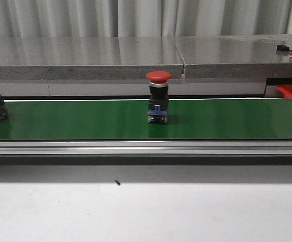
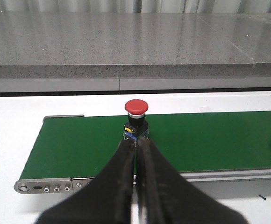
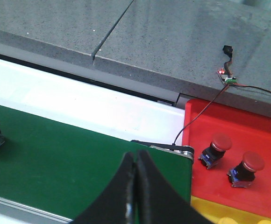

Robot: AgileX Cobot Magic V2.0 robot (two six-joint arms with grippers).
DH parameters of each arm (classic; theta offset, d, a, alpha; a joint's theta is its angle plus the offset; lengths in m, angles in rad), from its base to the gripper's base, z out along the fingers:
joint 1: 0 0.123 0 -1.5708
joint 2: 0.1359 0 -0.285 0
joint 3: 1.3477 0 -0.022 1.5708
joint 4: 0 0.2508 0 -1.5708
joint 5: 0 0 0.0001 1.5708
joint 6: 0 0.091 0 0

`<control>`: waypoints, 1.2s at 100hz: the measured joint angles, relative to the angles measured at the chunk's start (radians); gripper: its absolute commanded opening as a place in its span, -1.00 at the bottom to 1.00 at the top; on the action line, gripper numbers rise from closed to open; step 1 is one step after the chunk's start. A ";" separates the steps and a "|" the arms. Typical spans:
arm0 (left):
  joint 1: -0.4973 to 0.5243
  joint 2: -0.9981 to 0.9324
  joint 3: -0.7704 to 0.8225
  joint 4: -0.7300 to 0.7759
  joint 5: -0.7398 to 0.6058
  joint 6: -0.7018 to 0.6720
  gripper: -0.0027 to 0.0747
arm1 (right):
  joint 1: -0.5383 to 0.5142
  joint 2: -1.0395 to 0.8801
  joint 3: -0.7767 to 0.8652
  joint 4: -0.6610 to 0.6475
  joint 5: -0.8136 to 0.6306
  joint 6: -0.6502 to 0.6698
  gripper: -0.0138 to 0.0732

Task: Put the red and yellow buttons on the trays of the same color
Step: 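Move the right gripper above the first red button on the belt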

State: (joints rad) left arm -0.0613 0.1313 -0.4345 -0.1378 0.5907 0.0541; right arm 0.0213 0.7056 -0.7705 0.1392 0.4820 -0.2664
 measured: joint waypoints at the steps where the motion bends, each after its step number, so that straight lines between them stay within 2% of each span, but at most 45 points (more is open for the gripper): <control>1: 0.000 0.000 0.002 0.000 0.000 0.000 -0.98 | 0.000 0.000 0.000 0.000 -0.002 0.000 -0.84; 49: 0.000 0.000 0.004 -0.001 0.000 0.000 -0.98 | 0.000 0.000 0.000 0.000 -0.013 0.000 -0.84; 66: 0.000 0.000 0.004 -0.001 0.000 0.000 -0.98 | 0.000 0.002 0.000 0.071 -0.011 0.000 -0.80; 71: 0.000 0.000 0.004 -0.001 0.000 0.000 -0.98 | 0.000 0.004 0.000 0.086 -0.004 0.000 -0.70; 78: 0.000 0.000 0.004 -0.001 0.000 0.000 -0.98 | 0.000 0.005 0.000 0.098 0.014 0.000 -0.42; 83: 0.000 0.000 0.004 -0.001 0.000 0.000 -0.98 | 0.000 0.005 0.000 0.100 0.025 0.000 -0.14; 93: 0.000 0.000 0.004 -0.001 0.000 0.000 -0.98 | 0.000 0.005 0.000 0.102 0.040 0.000 0.57; 98: 0.000 0.000 0.004 -0.001 0.000 0.000 -0.98 | 0.000 0.005 0.000 0.106 0.042 0.000 0.83; 120: 0.000 0.000 0.004 -0.001 0.000 0.000 -0.98 | 0.000 0.021 -0.008 0.155 0.084 0.002 0.75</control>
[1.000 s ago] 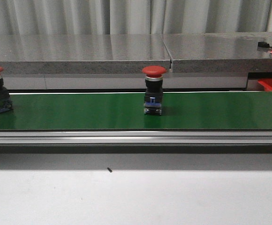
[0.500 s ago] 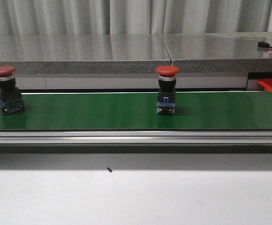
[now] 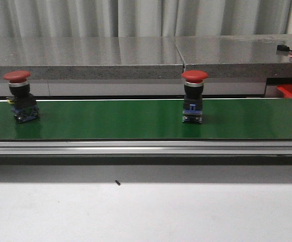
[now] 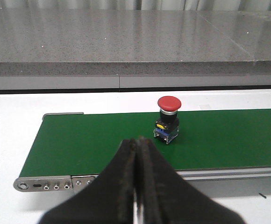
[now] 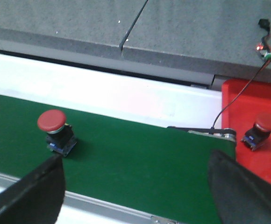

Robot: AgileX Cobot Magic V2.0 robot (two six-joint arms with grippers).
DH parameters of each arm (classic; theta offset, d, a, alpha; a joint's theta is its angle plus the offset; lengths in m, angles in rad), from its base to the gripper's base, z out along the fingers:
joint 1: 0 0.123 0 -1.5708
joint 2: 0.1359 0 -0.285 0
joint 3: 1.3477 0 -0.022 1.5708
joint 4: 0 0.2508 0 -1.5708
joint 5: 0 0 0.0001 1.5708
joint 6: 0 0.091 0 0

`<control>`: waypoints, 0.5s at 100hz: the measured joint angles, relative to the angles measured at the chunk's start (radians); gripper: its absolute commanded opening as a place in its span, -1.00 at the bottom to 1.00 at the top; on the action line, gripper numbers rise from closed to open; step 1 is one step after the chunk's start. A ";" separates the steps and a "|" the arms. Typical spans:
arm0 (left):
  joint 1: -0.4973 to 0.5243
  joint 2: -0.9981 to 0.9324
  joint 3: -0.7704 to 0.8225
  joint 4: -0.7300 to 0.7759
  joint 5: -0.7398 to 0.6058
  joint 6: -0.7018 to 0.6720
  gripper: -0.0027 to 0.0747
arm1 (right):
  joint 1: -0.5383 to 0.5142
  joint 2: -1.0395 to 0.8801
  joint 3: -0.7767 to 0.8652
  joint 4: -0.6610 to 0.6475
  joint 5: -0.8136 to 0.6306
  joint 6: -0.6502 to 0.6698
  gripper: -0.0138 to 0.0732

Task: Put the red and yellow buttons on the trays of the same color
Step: 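Move the right gripper above the first red button on the belt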

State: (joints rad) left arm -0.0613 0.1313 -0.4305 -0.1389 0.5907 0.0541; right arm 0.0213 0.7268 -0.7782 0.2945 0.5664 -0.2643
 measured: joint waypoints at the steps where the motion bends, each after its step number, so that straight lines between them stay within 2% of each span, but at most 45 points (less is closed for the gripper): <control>1: 0.000 0.000 0.000 0.000 0.000 0.000 -0.98 | 0.000 0.003 -0.004 0.000 0.005 0.000 0.75; 25: 0.000 0.000 0.000 0.000 0.000 0.000 -0.98 | 0.004 0.210 -0.156 0.006 0.211 0.000 0.75; 50: 0.000 0.000 0.000 0.000 0.000 0.000 -0.98 | 0.083 0.472 -0.246 0.006 0.242 0.000 0.75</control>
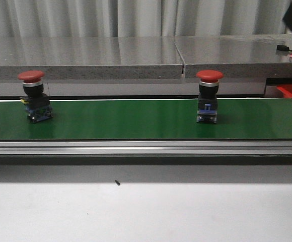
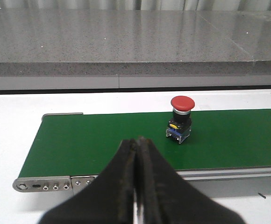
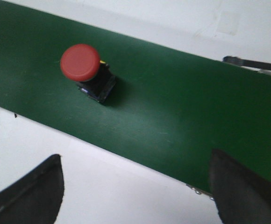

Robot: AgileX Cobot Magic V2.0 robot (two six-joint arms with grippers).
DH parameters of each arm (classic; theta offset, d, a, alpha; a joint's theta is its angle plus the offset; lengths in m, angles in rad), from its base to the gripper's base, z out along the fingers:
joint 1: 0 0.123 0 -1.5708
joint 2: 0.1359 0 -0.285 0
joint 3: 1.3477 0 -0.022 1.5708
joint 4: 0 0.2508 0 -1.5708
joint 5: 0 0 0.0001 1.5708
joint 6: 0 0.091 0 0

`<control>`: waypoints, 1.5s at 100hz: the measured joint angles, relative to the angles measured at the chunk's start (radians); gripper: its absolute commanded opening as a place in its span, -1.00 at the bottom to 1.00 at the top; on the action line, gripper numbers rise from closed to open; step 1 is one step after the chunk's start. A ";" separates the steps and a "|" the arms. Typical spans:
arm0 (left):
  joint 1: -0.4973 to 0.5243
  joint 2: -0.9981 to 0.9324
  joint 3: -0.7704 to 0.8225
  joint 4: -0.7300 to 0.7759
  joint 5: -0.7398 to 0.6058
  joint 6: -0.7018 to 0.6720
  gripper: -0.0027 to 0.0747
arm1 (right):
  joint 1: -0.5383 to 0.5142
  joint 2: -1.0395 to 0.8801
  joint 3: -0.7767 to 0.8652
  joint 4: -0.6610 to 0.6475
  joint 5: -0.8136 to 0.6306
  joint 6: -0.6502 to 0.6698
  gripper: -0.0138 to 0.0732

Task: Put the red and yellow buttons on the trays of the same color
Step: 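Move the right gripper above the first red button on the belt, then lower the right gripper onto the leading red button, grasp and lift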

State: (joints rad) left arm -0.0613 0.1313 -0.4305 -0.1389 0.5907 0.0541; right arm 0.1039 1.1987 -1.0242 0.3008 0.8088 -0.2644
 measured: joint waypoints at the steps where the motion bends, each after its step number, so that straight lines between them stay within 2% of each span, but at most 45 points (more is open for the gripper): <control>1: 0.000 0.000 0.000 0.000 0.000 0.000 -0.98 | 0.005 0.014 0.000 0.000 0.000 0.000 0.75; 36: 0.000 0.000 0.000 0.000 0.000 0.000 -0.98 | 0.118 0.244 -0.066 0.002 -0.088 0.000 0.75; 66: 0.000 0.000 0.000 0.000 0.000 0.000 -0.98 | 0.125 0.402 -0.182 -0.009 -0.116 0.000 0.74; 76: 0.000 0.000 0.000 0.000 0.000 0.000 -0.98 | 0.125 0.449 -0.215 -0.026 -0.121 0.000 0.56; 93: 0.000 0.000 0.000 0.000 0.000 0.000 -0.98 | 0.123 0.498 -0.242 -0.050 -0.109 0.010 0.00; 100: 0.000 0.000 0.000 0.000 0.000 0.000 -0.98 | 0.123 0.502 -0.244 -0.058 -0.088 0.011 -0.13; 128: 0.000 0.000 0.000 0.000 0.000 0.000 -0.98 | 0.104 0.500 -0.335 -0.064 0.037 0.013 -0.15; 140: 0.000 0.000 0.000 0.000 0.000 0.000 -0.98 | 0.052 0.490 -0.412 -0.064 0.083 0.013 -0.15; 150: 0.000 0.000 0.000 0.000 0.000 0.000 -0.98 | -0.030 0.489 -0.477 -0.064 0.105 0.013 -0.15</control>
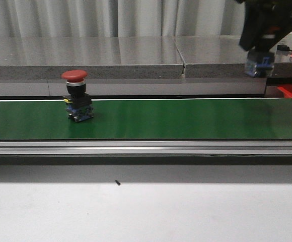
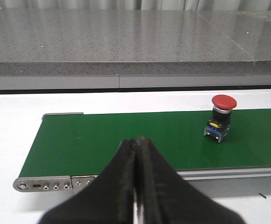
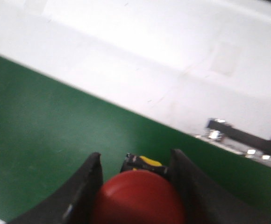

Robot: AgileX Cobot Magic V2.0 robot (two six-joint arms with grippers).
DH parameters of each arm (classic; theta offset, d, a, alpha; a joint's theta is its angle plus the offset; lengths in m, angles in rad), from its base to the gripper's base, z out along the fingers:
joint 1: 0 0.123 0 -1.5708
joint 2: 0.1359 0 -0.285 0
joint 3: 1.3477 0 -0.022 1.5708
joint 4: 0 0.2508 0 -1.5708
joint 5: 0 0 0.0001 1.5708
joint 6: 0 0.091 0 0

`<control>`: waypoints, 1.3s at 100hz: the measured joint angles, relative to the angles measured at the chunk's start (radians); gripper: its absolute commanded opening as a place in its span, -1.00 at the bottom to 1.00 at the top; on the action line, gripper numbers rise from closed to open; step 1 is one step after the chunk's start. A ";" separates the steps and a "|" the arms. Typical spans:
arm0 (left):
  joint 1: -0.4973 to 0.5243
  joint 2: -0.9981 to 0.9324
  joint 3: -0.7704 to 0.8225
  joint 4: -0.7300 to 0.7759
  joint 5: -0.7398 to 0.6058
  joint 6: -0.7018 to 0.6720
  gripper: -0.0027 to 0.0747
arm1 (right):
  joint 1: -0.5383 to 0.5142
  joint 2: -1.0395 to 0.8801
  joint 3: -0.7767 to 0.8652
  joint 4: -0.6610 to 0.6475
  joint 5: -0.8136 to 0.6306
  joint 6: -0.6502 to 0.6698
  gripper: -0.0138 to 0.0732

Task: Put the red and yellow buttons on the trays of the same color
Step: 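Lower the right gripper onto the leading red button, grasp and lift, then carry the red button into the red tray, open the right gripper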

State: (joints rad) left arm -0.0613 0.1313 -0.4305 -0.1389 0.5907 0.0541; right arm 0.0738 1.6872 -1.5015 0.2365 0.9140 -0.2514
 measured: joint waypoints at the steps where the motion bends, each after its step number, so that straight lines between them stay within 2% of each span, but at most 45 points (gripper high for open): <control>1: 0.000 0.000 0.000 0.000 0.000 0.000 -0.98 | -0.007 0.000 -0.008 0.000 -0.001 0.000 -0.15; 25: 0.000 0.000 0.000 0.000 0.000 0.000 -0.98 | -0.253 0.002 -0.104 -0.010 -0.022 0.000 -0.15; 46: 0.000 0.000 0.000 0.000 0.000 0.000 -0.98 | -0.379 0.104 -0.219 -0.014 -0.042 -0.004 -0.15; 102: 0.000 0.000 0.000 0.000 0.000 0.000 -0.98 | -0.402 0.540 -0.582 0.010 -0.042 -0.010 -0.14; 130: 0.000 0.000 0.000 0.000 0.000 0.000 -0.98 | -0.402 0.633 -0.623 0.038 -0.058 -0.010 -0.14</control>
State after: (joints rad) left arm -0.0613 0.1313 -0.4305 -0.1389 0.5907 0.0541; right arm -0.3287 2.3200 -2.1247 0.2742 0.8559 -0.2614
